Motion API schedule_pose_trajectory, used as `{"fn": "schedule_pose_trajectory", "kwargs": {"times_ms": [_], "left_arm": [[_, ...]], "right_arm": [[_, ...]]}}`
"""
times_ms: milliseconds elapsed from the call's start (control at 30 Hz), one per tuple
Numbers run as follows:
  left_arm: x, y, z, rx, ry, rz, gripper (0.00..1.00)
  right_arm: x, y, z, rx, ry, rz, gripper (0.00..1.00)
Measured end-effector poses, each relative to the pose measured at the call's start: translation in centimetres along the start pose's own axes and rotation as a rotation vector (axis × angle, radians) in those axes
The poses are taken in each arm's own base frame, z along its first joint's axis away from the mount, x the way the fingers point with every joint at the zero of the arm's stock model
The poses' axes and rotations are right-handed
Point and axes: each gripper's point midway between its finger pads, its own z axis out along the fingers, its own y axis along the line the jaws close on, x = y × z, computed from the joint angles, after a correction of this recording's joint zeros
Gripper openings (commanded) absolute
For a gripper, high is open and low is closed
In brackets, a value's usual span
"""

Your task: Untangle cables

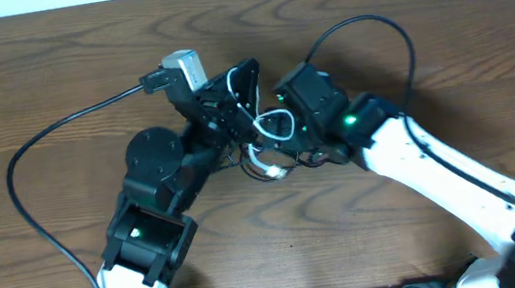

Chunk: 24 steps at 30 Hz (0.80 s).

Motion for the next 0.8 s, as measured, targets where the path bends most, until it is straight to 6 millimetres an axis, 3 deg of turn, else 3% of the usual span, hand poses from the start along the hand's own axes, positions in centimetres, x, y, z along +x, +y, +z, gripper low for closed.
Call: {"fn": "schedule_pose_trajectory", "kwargs": {"times_ms": [167, 400, 533, 800], "left_arm": [[-2.5, -2.2, -1.8, 0.069, -0.09, 0.004, 0.08], [-6.7, -4.1, -5.9, 0.113, -0.239, 0.05, 0.08], [-8.4, -3.1, -7.6, 0.058, -0.304, 0.074, 0.08], [-11.0, 1.3, -9.2, -0.116, -0.391, 0.086, 0.08]], "right_arm": [[0.3, -0.2, 2.5, 0.025, 0.021, 0.019, 0.99], [1.3, -3.0, 4.4, 0.159, 0.055, 0.023, 0.99], [0.8, -5.7, 4.0, 0.268, 0.036, 0.031, 0.99], [-1.9, -12.8, 2.4, 0.481, 0.006, 0.131, 0.99]]}}
